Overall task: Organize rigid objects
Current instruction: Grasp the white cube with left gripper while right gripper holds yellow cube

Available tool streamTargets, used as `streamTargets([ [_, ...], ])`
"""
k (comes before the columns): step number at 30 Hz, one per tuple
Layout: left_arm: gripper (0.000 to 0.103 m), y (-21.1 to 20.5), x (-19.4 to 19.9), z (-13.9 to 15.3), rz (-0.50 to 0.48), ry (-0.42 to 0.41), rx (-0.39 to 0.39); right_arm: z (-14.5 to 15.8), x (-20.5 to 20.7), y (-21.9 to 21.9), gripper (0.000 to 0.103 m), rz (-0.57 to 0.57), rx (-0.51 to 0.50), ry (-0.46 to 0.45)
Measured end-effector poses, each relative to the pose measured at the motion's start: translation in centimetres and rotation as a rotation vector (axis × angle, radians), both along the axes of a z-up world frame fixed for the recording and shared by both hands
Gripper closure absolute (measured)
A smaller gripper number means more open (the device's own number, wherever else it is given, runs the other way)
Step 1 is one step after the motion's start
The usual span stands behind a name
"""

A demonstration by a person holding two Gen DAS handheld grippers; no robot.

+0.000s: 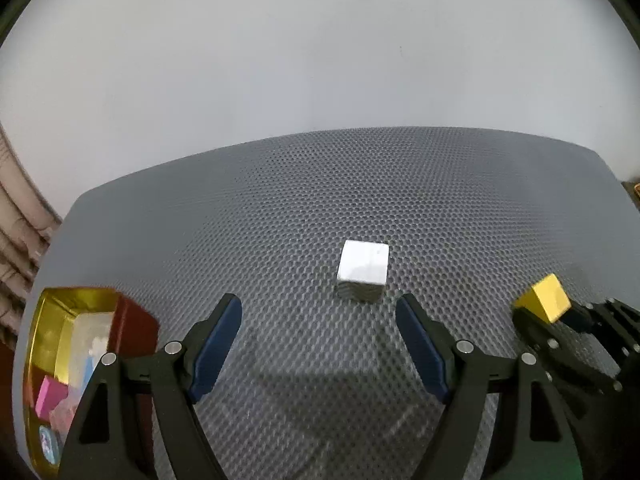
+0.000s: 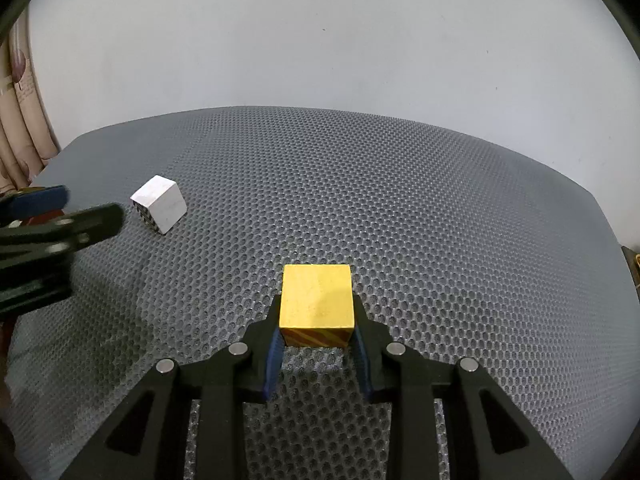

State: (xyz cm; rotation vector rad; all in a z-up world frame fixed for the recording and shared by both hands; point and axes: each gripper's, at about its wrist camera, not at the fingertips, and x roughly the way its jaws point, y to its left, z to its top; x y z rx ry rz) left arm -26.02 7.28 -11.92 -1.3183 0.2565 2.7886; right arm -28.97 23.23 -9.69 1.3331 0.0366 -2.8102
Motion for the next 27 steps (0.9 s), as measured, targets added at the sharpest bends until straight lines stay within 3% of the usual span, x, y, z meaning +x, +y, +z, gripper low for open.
streamTargets([
  [6, 0.028, 0.6, -1.5, -1.0, -0.055, -0.055, 0.054, -0.2, -0.6, -0.1, 0.073, 0.0, -0.007, 0.0],
  [12, 0.046, 0.0, -2.6, -2.2, -0.033, -0.101, 0.12, -0.2, -0.5, -0.1, 0.073, 0.0, -0.006, 0.0],
  [18, 0.075, -1.7, -3.0, -3.1, -0.019, -0.147, 0.156, -0.2, -0.5, -0.1, 0.073, 0.0, -0.007, 0.0],
  [21, 0.075, -2.9, -3.0, -3.0, 0.004, -0.151, 0.19, -0.2, -0.6, -0.1, 0.073, -0.001, -0.007, 0.0],
  [27, 0.075, -3.6, -2.4, -2.5, 0.021, -0.141, 0.159, -0.1, -0.3, -0.2, 0.073, 0.0, -0.007, 0.001],
])
